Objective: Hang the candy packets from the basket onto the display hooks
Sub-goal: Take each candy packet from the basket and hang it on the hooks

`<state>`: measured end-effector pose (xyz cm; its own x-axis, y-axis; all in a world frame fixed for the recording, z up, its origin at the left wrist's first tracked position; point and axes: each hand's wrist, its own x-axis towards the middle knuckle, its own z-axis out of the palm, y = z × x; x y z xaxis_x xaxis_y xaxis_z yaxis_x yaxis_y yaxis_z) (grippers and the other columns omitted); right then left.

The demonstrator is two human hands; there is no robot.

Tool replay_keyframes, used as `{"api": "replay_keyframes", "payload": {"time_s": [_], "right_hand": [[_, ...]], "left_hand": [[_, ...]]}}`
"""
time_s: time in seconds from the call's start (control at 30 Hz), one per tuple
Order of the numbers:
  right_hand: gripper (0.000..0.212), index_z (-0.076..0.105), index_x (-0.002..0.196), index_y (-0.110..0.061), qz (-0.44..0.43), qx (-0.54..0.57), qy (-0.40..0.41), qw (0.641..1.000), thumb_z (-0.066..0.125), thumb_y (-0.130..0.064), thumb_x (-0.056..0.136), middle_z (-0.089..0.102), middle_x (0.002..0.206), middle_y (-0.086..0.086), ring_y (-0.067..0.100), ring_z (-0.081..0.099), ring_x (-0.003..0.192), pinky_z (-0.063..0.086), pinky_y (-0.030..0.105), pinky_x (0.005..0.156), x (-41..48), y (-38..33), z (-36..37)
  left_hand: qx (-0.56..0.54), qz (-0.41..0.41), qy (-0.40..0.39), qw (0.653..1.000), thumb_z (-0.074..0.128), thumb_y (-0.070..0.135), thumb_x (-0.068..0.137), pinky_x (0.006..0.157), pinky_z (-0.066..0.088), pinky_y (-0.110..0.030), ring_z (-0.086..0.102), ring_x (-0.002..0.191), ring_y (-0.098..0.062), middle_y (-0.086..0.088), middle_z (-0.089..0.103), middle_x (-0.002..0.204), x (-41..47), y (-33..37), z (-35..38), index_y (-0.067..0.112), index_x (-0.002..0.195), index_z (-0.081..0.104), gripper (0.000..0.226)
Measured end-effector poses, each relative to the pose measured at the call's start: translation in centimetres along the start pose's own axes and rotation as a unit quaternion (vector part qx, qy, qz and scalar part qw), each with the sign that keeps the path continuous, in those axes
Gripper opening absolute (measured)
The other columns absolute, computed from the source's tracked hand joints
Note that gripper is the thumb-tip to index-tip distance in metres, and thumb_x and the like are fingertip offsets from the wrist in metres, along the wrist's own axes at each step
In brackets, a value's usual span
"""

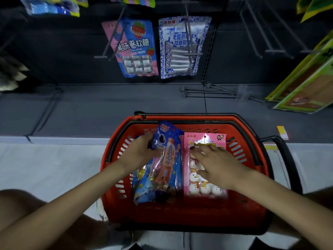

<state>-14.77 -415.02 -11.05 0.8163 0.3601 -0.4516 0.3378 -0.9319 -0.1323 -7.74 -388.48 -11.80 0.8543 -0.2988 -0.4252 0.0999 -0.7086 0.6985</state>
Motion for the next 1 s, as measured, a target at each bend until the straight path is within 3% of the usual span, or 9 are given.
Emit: {"api": "replay_keyframes", "payload": {"time_s": [0.13, 0.23, 0.4, 0.53, 0.63, 0.7, 0.8, 0.9, 1.0], "right_hand": [[0.061, 0.037, 0.155, -0.024, 0.013, 0.019, 0.006, 1.000, 0.049, -0.055, 0.103, 0.044, 0.153, 0.001, 0.025, 0.048, 0.137, 0.042, 0.038, 0.110, -0.3, -0.2, -0.4], [0.067, 0.039, 0.154, -0.023, 0.018, 0.064, 0.024, 0.998, 0.046, -0.064, 0.102, 0.046, 0.153, 0.000, 0.023, 0.050, 0.137, 0.045, 0.038, 0.109, -0.5, -0.8, -0.8], [0.080, 0.039, 0.145, -0.043, 0.024, 0.316, 0.091, 0.944, 0.047, -0.090, 0.081, 0.058, 0.141, -0.014, 0.011, 0.059, 0.123, 0.051, 0.042, 0.102, -0.7, -2.2, -2.1], [0.063, 0.046, 0.137, -0.053, 0.010, 0.509, 0.154, 0.847, 0.073, -0.070, 0.083, 0.062, 0.136, -0.027, -0.001, 0.057, 0.127, 0.046, 0.042, 0.110, -0.4, -3.2, -3.9], [0.051, 0.062, 0.129, -0.039, -0.007, 0.578, 0.222, 0.785, 0.080, -0.050, 0.083, 0.072, 0.126, -0.016, 0.007, 0.066, 0.120, 0.049, 0.042, 0.108, -0.1, -3.5, -6.6], [0.043, 0.067, 0.119, -0.029, -0.016, 0.597, 0.263, 0.758, 0.080, -0.038, 0.080, 0.077, 0.114, -0.014, 0.006, 0.072, 0.109, 0.055, 0.029, 0.095, -0.1, -3.5, -8.6], [0.035, 0.069, 0.118, -0.022, -0.041, 0.589, 0.284, 0.756, 0.079, -0.021, 0.084, 0.079, 0.109, -0.015, 0.004, 0.074, 0.103, 0.055, 0.016, 0.084, 0.0, -3.6, -10.8], [0.030, 0.069, 0.118, -0.019, -0.045, 0.584, 0.287, 0.758, 0.078, -0.013, 0.090, 0.080, 0.104, -0.011, 0.007, 0.076, 0.098, 0.056, 0.017, 0.081, 0.0, -4.2, -12.8], [0.020, 0.070, 0.107, -0.012, -0.051, 0.569, 0.291, 0.768, 0.080, -0.016, 0.090, 0.079, 0.085, -0.002, 0.013, 0.076, 0.078, 0.056, 0.020, 0.067, 0.2, -4.8, -14.4]], "left_hand": [[0.009, 0.050, 0.027, 0.998, 0.081, 0.028, 0.089, 0.088, 0.060, -0.047, 0.074, 0.095, -0.014, 0.004, 0.077, 0.105, -1.0, 1.7, -3.1, 0.018, 0.114, 0.068, 0.030], [-0.109, 0.048, 0.039, 0.992, 0.077, 0.011, 0.093, 0.079, 0.064, -0.038, 0.077, 0.092, -0.023, -0.004, 0.080, 0.100, -2.2, 3.1, -5.4, 0.009, 0.112, 0.067, 0.022], [-0.255, 0.074, 0.054, 0.963, 0.069, 0.014, 0.097, 0.083, 0.065, -0.045, 0.076, 0.099, -0.035, -0.015, 0.078, 0.109, -3.3, 4.7, -8.0, -0.009, 0.118, 0.053, 0.035], [-0.361, 0.093, 0.037, 0.927, 0.062, 0.015, 0.101, 0.083, 0.065, -0.043, 0.075, 0.106, -0.037, -0.016, 0.075, 0.120, -3.6, 5.8, -8.6, -0.001, 0.132, 0.053, 0.036], [-0.441, 0.123, 0.047, 0.888, 0.056, 0.009, 0.103, 0.080, 0.063, -0.041, 0.073, 0.106, -0.034, -0.017, 0.072, 0.126, -3.6, 6.7, -9.2, -0.001, 0.133, 0.053, 0.032], [-0.467, 0.137, 0.055, 0.872, 0.054, 0.010, 0.104, 0.076, 0.062, -0.036, 0.073, 0.102, -0.030, -0.015, 0.073, 0.123, -3.7, 7.4, -9.6, 0.002, 0.127, 0.055, 0.024], [-0.484, 0.161, 0.077, 0.857, 0.052, 0.010, 0.105, 0.077, 0.061, -0.036, 0.071, 0.099, -0.028, -0.017, 0.072, 0.120, -3.6, 7.8, -10.0, 0.006, 0.124, 0.055, 0.019], [-0.487, 0.185, 0.100, 0.848, 0.050, 0.009, 0.107, 0.073, 0.061, -0.033, 0.073, 0.087, -0.023, -0.014, 0.075, 0.107, -3.9, 8.0, -10.5, 0.005, 0.126, 0.053, 0.020], [-0.477, 0.202, 0.121, 0.847, 0.051, 0.009, 0.107, 0.067, 0.060, -0.033, 0.072, 0.078, -0.022, -0.012, 0.074, 0.095, -4.3, 8.1, -11.0, 0.008, 0.112, 0.052, 0.005]]}}
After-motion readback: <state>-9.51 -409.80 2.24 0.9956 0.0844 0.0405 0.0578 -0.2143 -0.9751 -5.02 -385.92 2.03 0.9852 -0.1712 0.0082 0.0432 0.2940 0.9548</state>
